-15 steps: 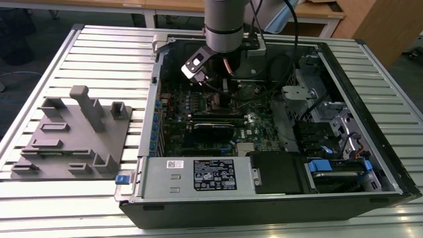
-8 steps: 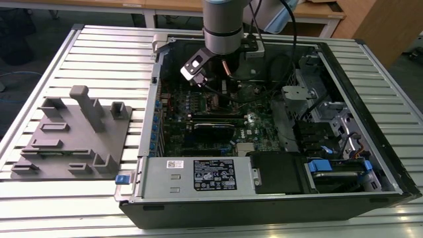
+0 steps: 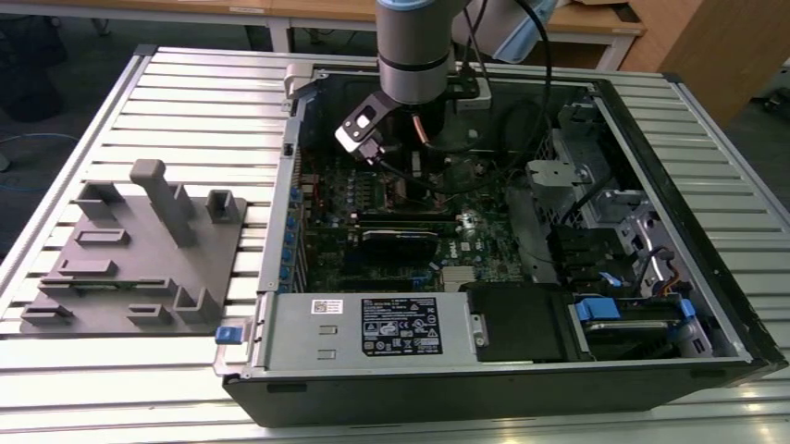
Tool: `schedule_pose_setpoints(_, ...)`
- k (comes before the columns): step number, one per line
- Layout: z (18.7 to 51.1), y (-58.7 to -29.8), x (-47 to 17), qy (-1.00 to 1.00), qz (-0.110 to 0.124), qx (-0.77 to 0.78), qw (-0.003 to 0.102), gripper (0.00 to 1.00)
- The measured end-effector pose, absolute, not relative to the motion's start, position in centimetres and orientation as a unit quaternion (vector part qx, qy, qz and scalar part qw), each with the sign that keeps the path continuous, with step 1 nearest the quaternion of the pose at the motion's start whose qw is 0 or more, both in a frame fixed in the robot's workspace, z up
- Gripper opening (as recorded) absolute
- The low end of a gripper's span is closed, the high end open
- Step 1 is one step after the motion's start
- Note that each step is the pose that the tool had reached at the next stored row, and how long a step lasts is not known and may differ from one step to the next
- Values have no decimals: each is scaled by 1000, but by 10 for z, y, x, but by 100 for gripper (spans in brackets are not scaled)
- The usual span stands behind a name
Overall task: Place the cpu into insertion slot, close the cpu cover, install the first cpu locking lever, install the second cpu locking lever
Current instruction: 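Place the cpu into insertion slot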
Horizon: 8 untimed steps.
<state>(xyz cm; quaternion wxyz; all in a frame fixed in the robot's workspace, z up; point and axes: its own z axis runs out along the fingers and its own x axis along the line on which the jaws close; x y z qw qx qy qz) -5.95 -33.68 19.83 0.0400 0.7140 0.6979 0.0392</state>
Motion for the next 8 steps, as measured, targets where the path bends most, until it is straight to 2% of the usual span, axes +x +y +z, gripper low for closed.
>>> schedule_pose_setpoints(8, 196, -335, -59, 687, 39, 724, 41, 54)
